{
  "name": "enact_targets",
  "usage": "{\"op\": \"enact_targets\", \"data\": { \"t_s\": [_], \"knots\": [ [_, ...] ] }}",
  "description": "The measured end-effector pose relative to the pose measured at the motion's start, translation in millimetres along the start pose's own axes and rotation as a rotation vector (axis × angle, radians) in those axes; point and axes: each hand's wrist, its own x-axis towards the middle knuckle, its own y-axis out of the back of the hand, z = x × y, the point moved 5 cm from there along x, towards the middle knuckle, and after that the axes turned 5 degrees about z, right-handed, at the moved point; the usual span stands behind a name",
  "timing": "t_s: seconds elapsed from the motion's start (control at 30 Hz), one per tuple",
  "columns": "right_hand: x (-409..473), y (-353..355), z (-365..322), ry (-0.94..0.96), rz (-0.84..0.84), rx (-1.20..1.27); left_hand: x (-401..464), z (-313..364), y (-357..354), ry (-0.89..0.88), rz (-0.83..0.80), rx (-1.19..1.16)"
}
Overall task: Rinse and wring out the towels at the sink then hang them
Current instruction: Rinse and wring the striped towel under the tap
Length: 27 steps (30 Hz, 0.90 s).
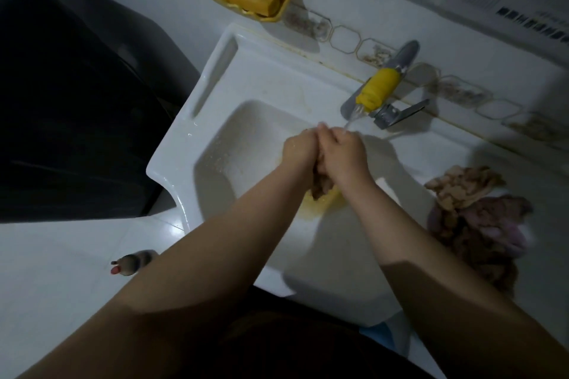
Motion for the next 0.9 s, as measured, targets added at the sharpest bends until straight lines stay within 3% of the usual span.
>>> {"op": "enact_targets", "data": {
  "t_s": [0.07,0.1,0.2,0.3,0.37,0.57,0.73,0.83,0.9],
  "knots": [
    [17.0,7.9,6.8,-0.117,0.07,-0.006,-6.8,-4.1,-10.6,0.067,-0.027,-0.117],
    [18.6,7.8,9.7,-0.126,0.082,-0.03,-0.9,-7.7,-10.5,0.058,-0.022,-0.068],
    [-2.9,-6.8,6.1,-0.023,0.041,-0.142,7.4,-0.1,0.3,0.012,0.026,0.018],
    [6.3,-3.9,11.2,-0.003,0.063,-0.24,-4.7,-11.1,-3.3,0.086,-0.03,-0.128],
    [21.0,5.6,13.6,-0.062,0.123,-0.173,-10.3,-14.4,-14.1,0.172,-0.104,-0.166],
    [-2.1,1.0,-10.1,-0.004,0.058,-0.168,-5.3,0.3,-2.1,0.108,-0.092,-0.205],
    [40.9,-11.1,47.0,-0.22,-0.204,-0.11,7.6,-5.1,26.6,0.153,-0.1,0.024],
    [26.1,-36.9,87.1,-0.314,-0.413,-0.226,16.6,-13.5,50.3,0.153,-0.079,0.142],
    [17.0,-56.1,115.6,-0.41,-0.466,-0.205,17.3,-27.5,54.2,0.175,-0.096,0.248]
  ]
}}
